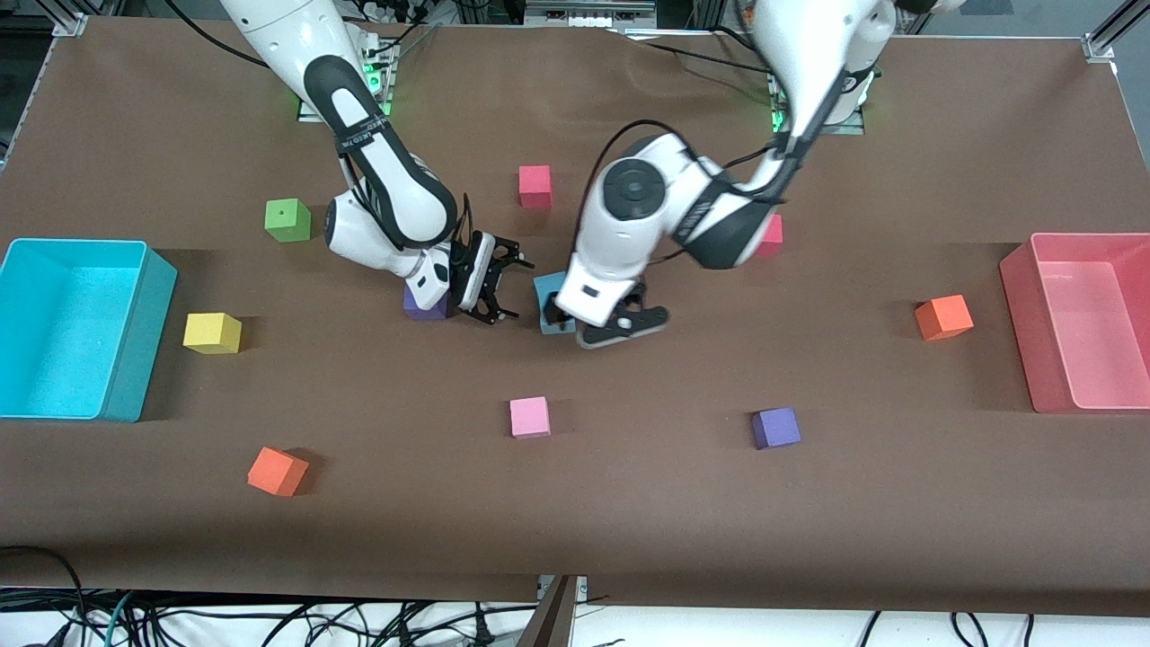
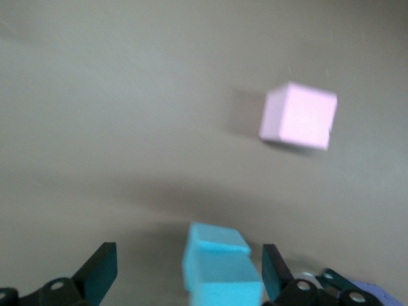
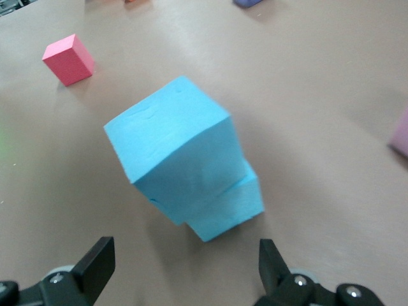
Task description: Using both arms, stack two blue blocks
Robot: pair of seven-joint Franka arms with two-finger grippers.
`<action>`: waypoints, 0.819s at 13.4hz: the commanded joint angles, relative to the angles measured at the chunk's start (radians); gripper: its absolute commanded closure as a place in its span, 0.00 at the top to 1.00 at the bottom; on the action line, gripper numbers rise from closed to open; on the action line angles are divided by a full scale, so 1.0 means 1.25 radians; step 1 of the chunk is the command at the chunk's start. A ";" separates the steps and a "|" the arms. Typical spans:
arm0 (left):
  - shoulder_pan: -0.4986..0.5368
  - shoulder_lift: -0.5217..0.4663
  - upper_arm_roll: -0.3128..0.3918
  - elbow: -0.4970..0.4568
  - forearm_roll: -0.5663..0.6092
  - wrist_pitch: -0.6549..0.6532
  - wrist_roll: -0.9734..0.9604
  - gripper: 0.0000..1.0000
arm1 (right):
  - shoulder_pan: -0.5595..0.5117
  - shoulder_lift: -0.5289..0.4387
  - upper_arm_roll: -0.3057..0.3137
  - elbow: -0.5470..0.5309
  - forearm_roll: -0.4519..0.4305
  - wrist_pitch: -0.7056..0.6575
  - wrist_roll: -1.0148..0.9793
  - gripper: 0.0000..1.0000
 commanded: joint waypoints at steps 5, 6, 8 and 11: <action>0.259 -0.342 -0.031 -0.182 -0.003 -0.316 0.352 1.00 | -0.004 -0.148 -0.107 -0.107 -0.041 -0.089 -0.001 1.00; 0.283 -0.371 -0.025 -0.184 -0.002 -0.339 0.393 1.00 | -0.004 -0.148 -0.147 -0.096 -0.068 -0.157 0.015 1.00; 0.332 -0.433 -0.014 -0.196 -0.002 -0.390 0.451 1.00 | -0.004 -0.146 -0.242 -0.037 -0.206 -0.333 0.149 1.00; 0.341 -0.496 0.061 -0.218 0.000 -0.421 0.560 1.00 | -0.006 -0.137 -0.362 0.138 -0.474 -0.593 0.380 1.00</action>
